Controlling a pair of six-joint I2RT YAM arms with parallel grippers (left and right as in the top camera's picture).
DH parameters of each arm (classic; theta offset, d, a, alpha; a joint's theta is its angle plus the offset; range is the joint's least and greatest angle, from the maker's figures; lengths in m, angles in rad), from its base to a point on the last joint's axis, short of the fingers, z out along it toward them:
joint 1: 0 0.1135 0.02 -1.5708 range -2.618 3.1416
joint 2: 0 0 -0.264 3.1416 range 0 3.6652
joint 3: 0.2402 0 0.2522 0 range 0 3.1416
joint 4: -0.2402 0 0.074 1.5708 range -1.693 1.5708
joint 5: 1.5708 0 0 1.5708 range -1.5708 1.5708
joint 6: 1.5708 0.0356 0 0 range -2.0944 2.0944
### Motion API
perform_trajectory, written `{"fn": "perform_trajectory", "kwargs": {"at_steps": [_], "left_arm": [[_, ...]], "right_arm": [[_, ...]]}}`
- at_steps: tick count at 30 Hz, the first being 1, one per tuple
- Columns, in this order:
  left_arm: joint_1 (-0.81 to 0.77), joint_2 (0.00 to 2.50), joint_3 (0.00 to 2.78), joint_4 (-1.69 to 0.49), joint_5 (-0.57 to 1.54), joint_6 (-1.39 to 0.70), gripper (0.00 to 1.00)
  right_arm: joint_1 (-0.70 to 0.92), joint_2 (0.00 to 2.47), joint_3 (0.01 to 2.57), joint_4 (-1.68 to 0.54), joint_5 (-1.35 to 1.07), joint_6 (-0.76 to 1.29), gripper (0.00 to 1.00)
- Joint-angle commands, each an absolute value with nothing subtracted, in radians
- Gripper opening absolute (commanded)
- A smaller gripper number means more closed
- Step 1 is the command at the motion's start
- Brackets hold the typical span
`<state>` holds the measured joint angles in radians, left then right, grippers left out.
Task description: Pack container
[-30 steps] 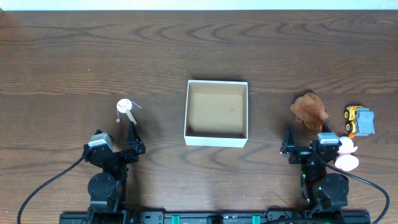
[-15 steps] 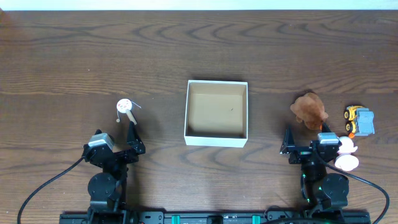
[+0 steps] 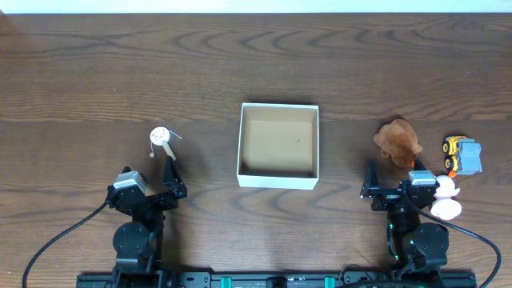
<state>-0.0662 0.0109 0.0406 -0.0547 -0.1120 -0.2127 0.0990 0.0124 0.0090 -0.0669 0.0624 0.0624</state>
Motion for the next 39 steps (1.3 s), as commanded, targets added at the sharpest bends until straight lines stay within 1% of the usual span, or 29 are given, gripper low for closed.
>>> {"fn": "perform_trajectory", "kwargs": {"at_steps": [1,8,12,18,21,24,28,31,34,39], "left_arm": [[-0.061,0.005,0.007,-0.068,-0.113,-0.204,0.98],[-0.061,0.005,0.007,-0.067,-0.113,-0.204,0.98],[-0.061,0.005,0.007,-0.067,-0.113,-0.204,0.98],[-0.062,0.007,0.008,-0.069,-0.113,-0.204,0.98],[-0.062,0.023,0.009,-0.070,-0.113,-0.204,0.98],[-0.062,0.057,0.029,-0.094,-0.113,-0.204,0.98],[-0.062,0.127,0.114,-0.178,-0.112,-0.204,0.98],[-0.062,0.212,0.234,-0.266,-0.085,-0.208,0.98],[-0.062,0.327,0.392,-0.374,-0.086,-0.249,0.98],[-0.062,0.540,0.665,-0.586,-0.086,-0.253,0.98]], "right_arm": [[0.091,0.006,0.006,-0.070,0.059,0.047,0.99],[0.091,0.007,0.006,-0.071,0.051,0.051,0.99],[0.091,0.007,0.006,-0.071,0.051,0.112,0.99],[0.091,0.039,0.007,-0.071,0.051,0.122,0.99],[0.091,0.076,0.031,-0.110,0.051,0.186,0.99],[0.091,0.130,0.083,-0.181,0.036,0.197,0.99],[0.091,0.236,0.216,-0.307,0.033,0.158,0.99],[0.091,0.352,0.351,-0.391,0.032,0.149,0.99],[0.090,0.506,0.510,-0.480,0.025,0.149,0.99],[0.047,0.800,0.815,-0.675,0.025,0.149,0.99]]}}
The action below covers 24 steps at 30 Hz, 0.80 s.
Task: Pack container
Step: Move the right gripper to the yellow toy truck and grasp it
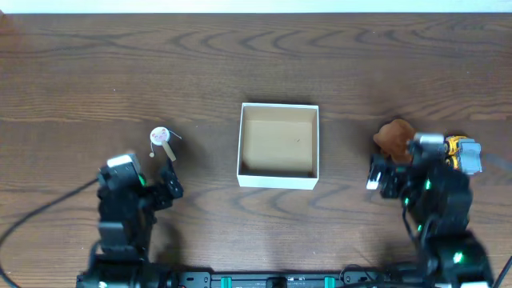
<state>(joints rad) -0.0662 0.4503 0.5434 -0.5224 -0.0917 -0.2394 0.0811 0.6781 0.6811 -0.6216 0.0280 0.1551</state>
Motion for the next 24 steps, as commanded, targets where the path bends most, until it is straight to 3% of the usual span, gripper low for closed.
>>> {"fn": "perform_trajectory", "kwargs": {"at_steps": [1,9,18,24], "left_arm": [[-0.062,0.578,0.713,-0.633,-0.086,-0.253,0.98],[-0.062,0.757,0.892,-0.830,-0.085,-0.253,0.98],[-0.062,0.763,0.892,-0.841,-0.085,-0.253,0.98],[-0.062,0.764,0.892,-0.830,-0.086,-0.253,0.98]], "right_arm": [[0.029,0.861,0.880,-0.722,0.025,0.148,0.99],[-0.215,1.244,1.254,-1.069,0.024,0.149,0.99],[-0.559,1.411,1.346,-1.004,0.013,-0.006,0.99],[-0.624,1.563,1.345,-0.979,-0.089,-0.189,0.99]]}}
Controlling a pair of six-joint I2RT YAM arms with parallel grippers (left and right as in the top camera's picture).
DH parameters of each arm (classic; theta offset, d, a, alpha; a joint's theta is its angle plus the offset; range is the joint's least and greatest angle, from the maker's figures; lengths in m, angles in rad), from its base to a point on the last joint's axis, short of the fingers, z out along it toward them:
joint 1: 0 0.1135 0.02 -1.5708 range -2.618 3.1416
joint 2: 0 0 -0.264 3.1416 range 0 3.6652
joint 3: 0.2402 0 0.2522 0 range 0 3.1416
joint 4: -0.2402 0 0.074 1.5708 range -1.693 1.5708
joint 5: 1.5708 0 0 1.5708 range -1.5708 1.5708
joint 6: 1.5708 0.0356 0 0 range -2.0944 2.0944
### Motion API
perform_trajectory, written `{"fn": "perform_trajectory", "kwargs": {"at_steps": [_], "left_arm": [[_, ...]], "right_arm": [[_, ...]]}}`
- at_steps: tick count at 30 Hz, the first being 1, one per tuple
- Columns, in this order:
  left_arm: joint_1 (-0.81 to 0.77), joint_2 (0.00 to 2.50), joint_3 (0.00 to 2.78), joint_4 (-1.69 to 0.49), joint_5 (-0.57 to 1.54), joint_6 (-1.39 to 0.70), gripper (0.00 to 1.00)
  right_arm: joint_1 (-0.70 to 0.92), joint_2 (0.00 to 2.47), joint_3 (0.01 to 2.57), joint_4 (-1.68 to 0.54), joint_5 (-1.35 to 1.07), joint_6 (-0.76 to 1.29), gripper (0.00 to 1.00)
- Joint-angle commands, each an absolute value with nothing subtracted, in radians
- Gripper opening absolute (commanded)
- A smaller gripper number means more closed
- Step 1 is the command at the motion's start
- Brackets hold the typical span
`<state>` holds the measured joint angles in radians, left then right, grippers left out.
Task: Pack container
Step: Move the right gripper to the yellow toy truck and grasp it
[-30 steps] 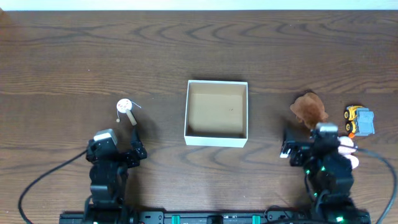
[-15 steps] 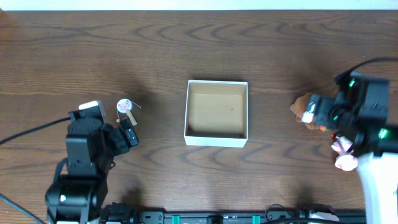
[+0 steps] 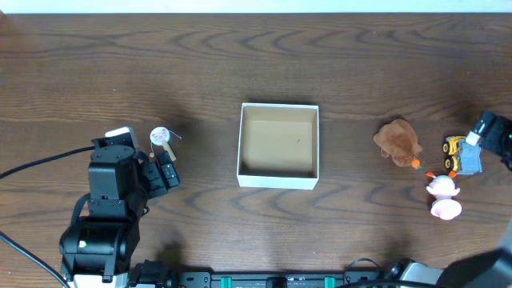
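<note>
An open white cardboard box (image 3: 278, 175) with a bare brown floor stands mid-table. Left of it lies a small white round rattle on a stick (image 3: 161, 137). My left gripper (image 3: 165, 171) hangs just below the rattle, apart from it; its jaws look close together but their state is unclear. To the right of the box lie a brown plush animal (image 3: 398, 142), a yellow and blue toy truck (image 3: 462, 154) and a pink and white toy figure (image 3: 442, 197). My right gripper (image 3: 492, 132) shows only as a dark shape at the right edge beside the truck.
The dark wooden table (image 3: 256, 64) stretches far behind the box. The left arm's body (image 3: 108, 204) and its cable (image 3: 32, 164) fill the lower left. A blurred part of the right arm (image 3: 484, 268) crosses the lower right corner.
The left arm has risen and its gripper sits a little closer to the rattle. The right arm has gone from beside the plush to the right edge, uncovering the pink and white figure.
Both arms first rested low at the front edge, grippers pointing toward the table. Then both were raised, the right one covering the toys next to the plush. Now the left gripper is under the rattle and the right arm is at the far right. No toy has moved.
</note>
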<state>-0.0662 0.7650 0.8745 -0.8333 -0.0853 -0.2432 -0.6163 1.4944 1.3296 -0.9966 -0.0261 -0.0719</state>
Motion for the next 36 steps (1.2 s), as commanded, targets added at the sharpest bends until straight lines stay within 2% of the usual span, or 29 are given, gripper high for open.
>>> {"fn": "perform_trajectory", "kwargs": {"at_steps": [1,5,18,24,36], "left_arm": [[-0.062,0.763,0.892,-0.828,-0.086,-0.253,0.98],[-0.062,0.763,0.892,-0.830,-0.086,-0.253,0.98],[-0.062,0.763,0.892,-0.848,-0.087,-0.253,0.98],[-0.062,0.763,0.892,-0.848,-0.087,-0.253,0.98],[-0.062,0.763,0.892,-0.849,-0.087,-0.253,0.98]], "right_arm": [[-0.621,1.590,1.345,-0.963,-0.092,-0.211,0.99],[-0.622,1.702,1.345,-0.914,-0.086,-0.313,0.99],[-0.621,1.847,1.344,-0.885,-0.086,-0.330,0.99],[-0.621,1.848,1.344,-0.873,-0.087,-0.330,0.84],[-0.621,1.850,1.331,-0.847,-0.087,-0.330,0.84]]}}
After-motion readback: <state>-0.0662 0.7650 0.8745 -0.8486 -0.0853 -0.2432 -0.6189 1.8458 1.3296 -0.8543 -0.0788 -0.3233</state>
